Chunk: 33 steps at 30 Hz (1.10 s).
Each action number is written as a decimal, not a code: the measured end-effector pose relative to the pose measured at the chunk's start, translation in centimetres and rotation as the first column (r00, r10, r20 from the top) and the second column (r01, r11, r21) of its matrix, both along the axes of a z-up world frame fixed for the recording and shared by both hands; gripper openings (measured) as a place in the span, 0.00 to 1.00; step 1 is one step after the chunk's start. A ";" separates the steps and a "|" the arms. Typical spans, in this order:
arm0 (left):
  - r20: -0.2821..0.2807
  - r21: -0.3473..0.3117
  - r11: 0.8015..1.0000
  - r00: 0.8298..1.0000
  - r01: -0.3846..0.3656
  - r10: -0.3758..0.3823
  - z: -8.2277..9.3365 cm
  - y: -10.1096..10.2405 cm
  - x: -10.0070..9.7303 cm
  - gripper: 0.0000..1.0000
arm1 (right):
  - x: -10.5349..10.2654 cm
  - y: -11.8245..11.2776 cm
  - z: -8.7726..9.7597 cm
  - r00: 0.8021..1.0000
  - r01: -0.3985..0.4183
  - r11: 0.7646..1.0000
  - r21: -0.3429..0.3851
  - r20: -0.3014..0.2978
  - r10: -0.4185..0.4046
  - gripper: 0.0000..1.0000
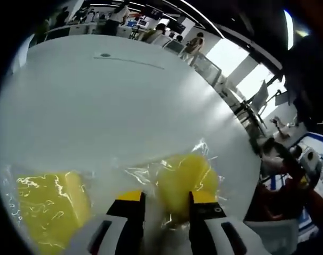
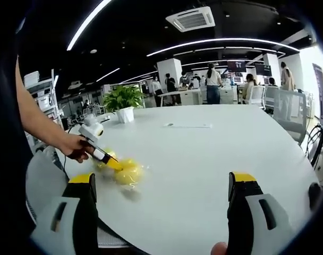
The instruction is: Compare the silicone blocks by pressing each to a similar depth, holding the contact briefly, and releasing to observe deformation and rebound differences across the visible hardness samples.
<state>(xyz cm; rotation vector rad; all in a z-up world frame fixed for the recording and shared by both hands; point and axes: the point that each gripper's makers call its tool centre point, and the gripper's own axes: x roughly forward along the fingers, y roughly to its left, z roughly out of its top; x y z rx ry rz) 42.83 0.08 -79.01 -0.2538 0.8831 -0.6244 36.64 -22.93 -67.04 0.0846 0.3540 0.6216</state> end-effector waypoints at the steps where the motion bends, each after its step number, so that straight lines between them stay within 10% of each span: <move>1: 0.002 -0.016 1.000 1.000 -0.008 0.008 0.3 0.0 -0.4 0.42 | 0.0 -0.1 0.0 1.000 0.006 1.000 0.005 -0.004 -0.006 0.97; 9: 0.120 -0.143 0.989 0.993 0.032 -0.014 4.0 -0.6 -0.2 0.79 | 0.8 -0.7 0.6 1.000 0.024 0.999 0.024 -0.008 -0.024 0.97; 16: 0.319 -0.215 0.976 0.947 0.045 0.027 10.6 2.0 1.7 0.88 | 1.6 0.3 1.6 1.000 -0.005 1.000 0.021 0.011 0.005 0.97; 33: 0.593 0.016 1.000 0.806 -0.019 0.006 18.3 16.7 -0.4 1.00 | 2.2 3.6 2.9 0.995 -0.086 0.996 -0.009 0.045 0.086 0.97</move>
